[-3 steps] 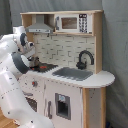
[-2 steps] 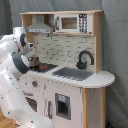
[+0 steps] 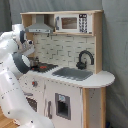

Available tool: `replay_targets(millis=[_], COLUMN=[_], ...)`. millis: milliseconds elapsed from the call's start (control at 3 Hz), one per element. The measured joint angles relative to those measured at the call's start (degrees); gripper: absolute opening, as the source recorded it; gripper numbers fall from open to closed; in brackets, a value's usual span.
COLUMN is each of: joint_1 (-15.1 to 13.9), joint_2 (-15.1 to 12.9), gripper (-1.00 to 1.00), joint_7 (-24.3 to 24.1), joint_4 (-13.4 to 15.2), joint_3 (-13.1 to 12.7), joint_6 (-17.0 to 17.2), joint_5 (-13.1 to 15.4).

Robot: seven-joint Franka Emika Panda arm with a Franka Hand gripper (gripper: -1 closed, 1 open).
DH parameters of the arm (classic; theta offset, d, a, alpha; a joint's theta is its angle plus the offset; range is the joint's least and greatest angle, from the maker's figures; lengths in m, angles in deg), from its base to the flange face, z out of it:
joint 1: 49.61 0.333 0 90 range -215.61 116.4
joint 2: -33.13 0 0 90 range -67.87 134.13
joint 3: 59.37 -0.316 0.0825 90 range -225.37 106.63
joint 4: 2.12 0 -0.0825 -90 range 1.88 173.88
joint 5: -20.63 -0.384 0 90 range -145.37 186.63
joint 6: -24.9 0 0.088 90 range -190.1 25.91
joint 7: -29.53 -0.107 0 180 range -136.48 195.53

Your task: Play with the kitchen

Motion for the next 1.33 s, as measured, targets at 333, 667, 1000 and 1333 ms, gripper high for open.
replay_targets(millis=[333, 667, 1000, 1333], joint_1=[0.6, 2.7, 5.3, 6.1], joint_2=[-0.1, -1.3, -3.1, -4.6], gripper=[-1.0, -1.0, -1.0, -1.0], joint_7=[-0.3, -2.5, -6.4, -8.7], joint_4=[-2.0, -2.6, -2.6, -2.4], joint_3=[0.0, 0.1, 0.9, 1.7], joint_6=[5.4, 10.1, 14.6, 19.3], joint_5=[0.2, 0.6, 1.9, 4.5])
